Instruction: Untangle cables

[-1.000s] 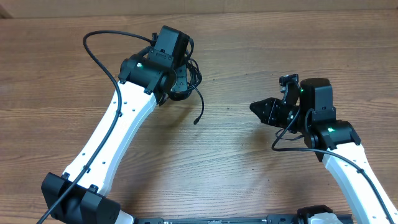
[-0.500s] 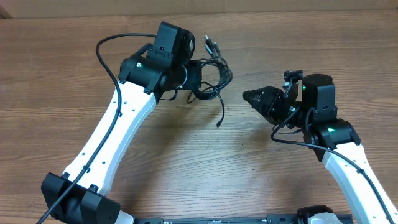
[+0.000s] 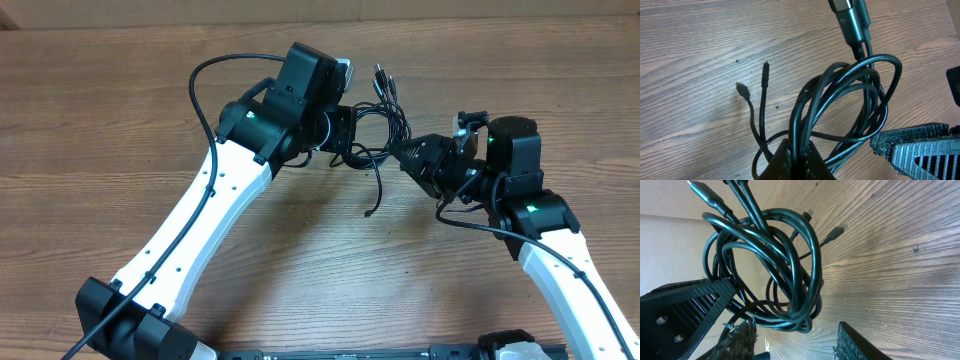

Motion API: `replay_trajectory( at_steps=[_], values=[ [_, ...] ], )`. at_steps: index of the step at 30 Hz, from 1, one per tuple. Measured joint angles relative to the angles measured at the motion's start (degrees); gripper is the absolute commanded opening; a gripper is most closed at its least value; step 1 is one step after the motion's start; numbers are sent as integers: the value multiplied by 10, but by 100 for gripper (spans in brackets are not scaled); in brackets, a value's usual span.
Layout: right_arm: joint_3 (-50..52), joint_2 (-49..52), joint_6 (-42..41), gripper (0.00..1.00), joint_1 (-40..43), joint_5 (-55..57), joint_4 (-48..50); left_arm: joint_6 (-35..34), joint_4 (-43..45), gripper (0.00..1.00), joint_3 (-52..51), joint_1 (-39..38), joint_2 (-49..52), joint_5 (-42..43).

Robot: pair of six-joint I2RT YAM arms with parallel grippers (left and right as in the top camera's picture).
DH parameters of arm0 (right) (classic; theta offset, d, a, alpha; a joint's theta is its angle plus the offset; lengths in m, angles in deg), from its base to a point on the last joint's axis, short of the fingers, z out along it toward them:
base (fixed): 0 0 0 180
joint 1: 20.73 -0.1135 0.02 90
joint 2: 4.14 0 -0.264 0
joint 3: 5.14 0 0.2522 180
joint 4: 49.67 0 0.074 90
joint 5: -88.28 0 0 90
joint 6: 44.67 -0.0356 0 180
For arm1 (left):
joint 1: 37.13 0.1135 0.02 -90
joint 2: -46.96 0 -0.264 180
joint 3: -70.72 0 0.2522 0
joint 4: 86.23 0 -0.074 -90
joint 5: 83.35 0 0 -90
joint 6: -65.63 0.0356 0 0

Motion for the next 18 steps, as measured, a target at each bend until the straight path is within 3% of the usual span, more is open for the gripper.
replay_trajectory(
  at_steps=[4, 13, 18],
  values=[
    [0, 0, -5, 40, 0, 3, 1, -1, 1, 4, 0, 0, 0, 3],
    [0, 0, -4, 38, 0, 23, 2, -6, 3, 4, 0, -6, 0, 31],
    [0, 8, -5, 20, 0, 31, 2, -12, 12, 4, 0, -23, 0, 35]
  ],
)
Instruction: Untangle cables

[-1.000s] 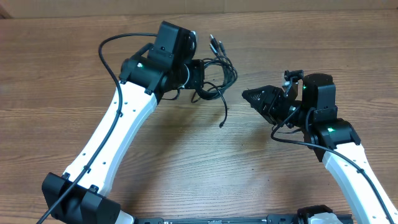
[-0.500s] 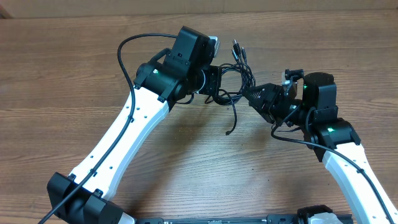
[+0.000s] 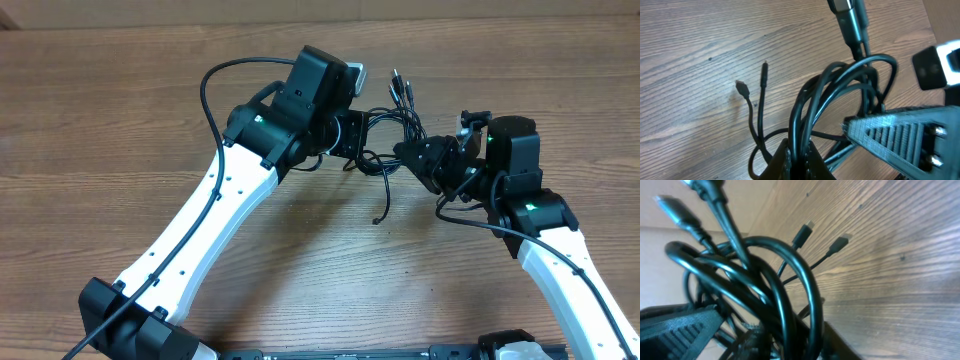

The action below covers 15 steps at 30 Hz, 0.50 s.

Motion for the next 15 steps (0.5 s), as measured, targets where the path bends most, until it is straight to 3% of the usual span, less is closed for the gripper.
replay_trajectory(
  at_steps=[8, 15],
  values=[
    [0, 9, 2, 12, 0, 2, 0, 0, 1, 4, 0, 0, 0, -4],
    [0, 10, 1, 18, 0, -1, 0, -1, -8, 4, 0, -3, 0, -40]
  ],
)
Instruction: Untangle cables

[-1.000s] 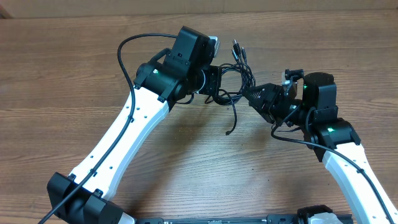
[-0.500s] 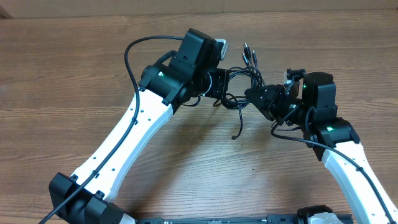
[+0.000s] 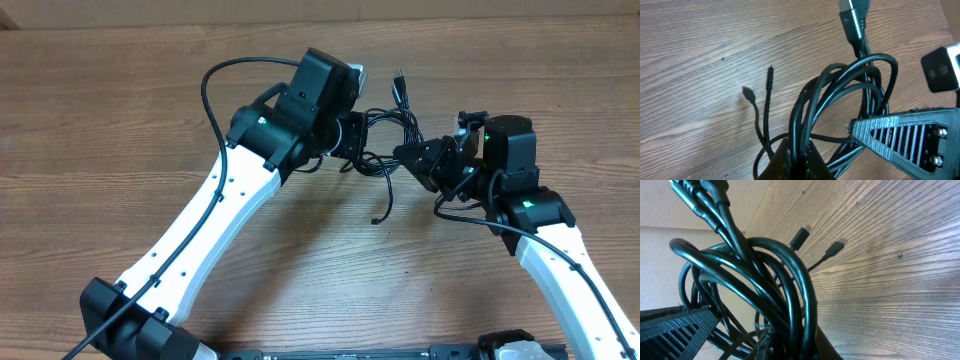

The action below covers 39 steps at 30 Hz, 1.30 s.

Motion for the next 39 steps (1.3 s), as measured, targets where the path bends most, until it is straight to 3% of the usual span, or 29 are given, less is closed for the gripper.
replay_trajectory(
  at_steps=[7, 20, 31, 39],
  values=[
    [0, 0, -2, 24, 0, 0, 0, 0, -2, 4, 0, -1, 0, -23],
    [0, 0, -2, 20, 0, 1, 0, -1, -2, 4, 0, -1, 0, -18],
    [0, 0, -2, 27, 0, 2, 0, -24, -2, 4, 0, 0, 0, 2],
    [0, 0, -2, 24, 0, 2, 0, -50, -1, 4, 0, 0, 0, 4]
  ],
)
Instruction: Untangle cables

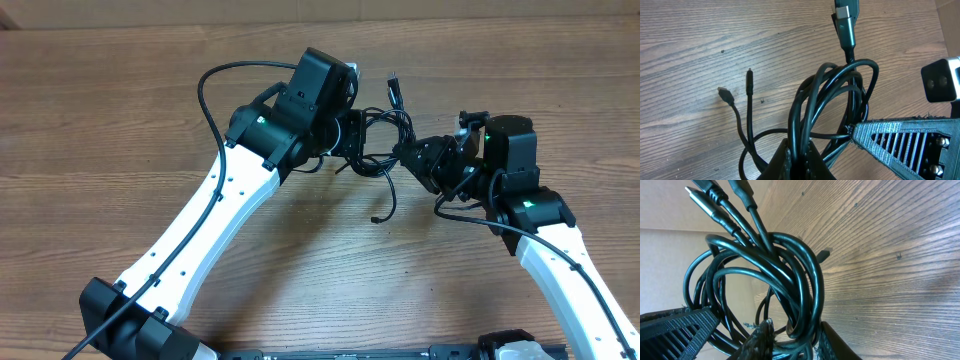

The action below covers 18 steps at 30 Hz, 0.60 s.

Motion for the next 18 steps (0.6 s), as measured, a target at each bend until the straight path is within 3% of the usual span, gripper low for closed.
replay_trajectory(
  at_steps=[7, 18],
  values=[
    [0, 0, -1, 4, 0, 7, -2, -4, 0, 4, 0, 0, 0, 1],
    [0, 0, -2, 4, 0, 9, -3, -4, 1, 4, 0, 0, 0, 1]
  ],
)
